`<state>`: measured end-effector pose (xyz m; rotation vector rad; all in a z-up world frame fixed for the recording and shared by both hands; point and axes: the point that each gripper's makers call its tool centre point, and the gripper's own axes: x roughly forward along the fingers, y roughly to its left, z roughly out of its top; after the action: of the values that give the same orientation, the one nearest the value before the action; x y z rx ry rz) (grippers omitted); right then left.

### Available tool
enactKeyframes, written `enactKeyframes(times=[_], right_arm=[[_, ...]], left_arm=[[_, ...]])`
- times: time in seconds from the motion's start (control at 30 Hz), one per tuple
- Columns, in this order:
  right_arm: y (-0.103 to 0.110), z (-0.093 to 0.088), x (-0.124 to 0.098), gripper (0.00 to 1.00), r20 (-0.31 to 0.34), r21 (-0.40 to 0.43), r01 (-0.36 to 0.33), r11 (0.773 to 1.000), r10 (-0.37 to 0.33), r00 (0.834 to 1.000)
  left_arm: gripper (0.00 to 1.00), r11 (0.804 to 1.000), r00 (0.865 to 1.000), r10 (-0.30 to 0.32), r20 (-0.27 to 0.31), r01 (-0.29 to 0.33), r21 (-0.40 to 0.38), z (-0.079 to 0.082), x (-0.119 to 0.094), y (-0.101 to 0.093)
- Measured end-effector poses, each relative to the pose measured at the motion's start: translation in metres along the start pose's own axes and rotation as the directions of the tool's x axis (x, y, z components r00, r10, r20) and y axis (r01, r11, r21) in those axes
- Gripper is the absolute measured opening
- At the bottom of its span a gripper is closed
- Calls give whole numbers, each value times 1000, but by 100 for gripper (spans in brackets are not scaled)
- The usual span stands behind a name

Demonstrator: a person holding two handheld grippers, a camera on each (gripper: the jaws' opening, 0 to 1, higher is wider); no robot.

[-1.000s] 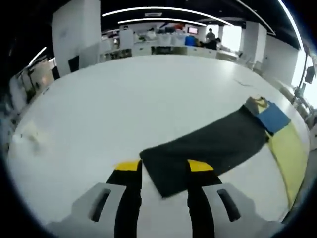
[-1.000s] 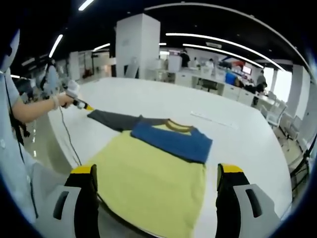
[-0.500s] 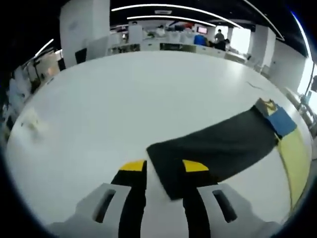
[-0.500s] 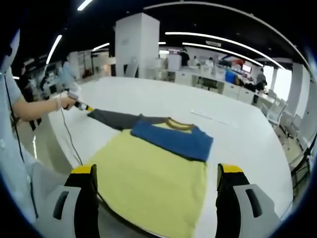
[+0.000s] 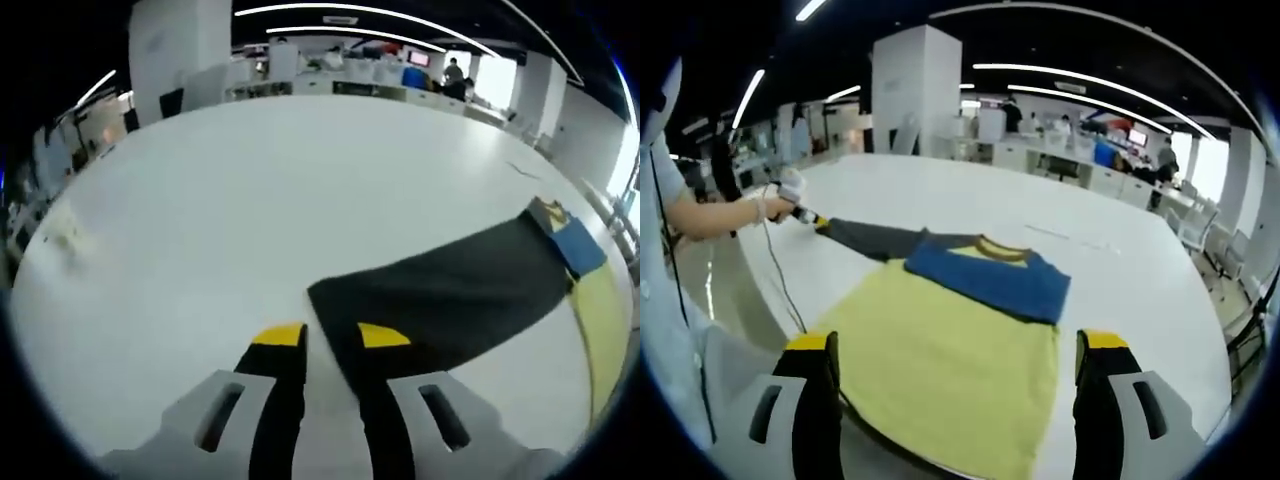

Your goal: Fold the garment on the visible template until the final outline fits inside the template.

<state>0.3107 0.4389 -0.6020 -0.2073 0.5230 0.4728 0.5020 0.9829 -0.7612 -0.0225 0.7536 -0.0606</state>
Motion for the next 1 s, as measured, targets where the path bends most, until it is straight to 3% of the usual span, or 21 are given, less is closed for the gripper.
enactKeyframes(times=[0.23,0.4,0.8,0.87,1.0], right_arm=[[0,-2,0,99,-1,8,2,1000,-2,1000],[-1,-3,-1,99,1,11,3,1000,-3,1000],[1,1,1,99,6,3,-8,1000,8,1000],[1,0,1,98,5,1,-8,1000,8,1000],[1,0,1,98,6,0,-8,1000,8,1000]], left_arm=[[12,1000,1000,-3,-15,4,30,1,0,-4],[10,999,1000,-22,-7,21,-27,0,2,-3],[5,998,1000,-22,-10,22,-51,1,2,-2],[0,994,998,-63,-3,63,-89,1,4,-11],[0,997,999,-36,5,36,-72,0,6,-10]])
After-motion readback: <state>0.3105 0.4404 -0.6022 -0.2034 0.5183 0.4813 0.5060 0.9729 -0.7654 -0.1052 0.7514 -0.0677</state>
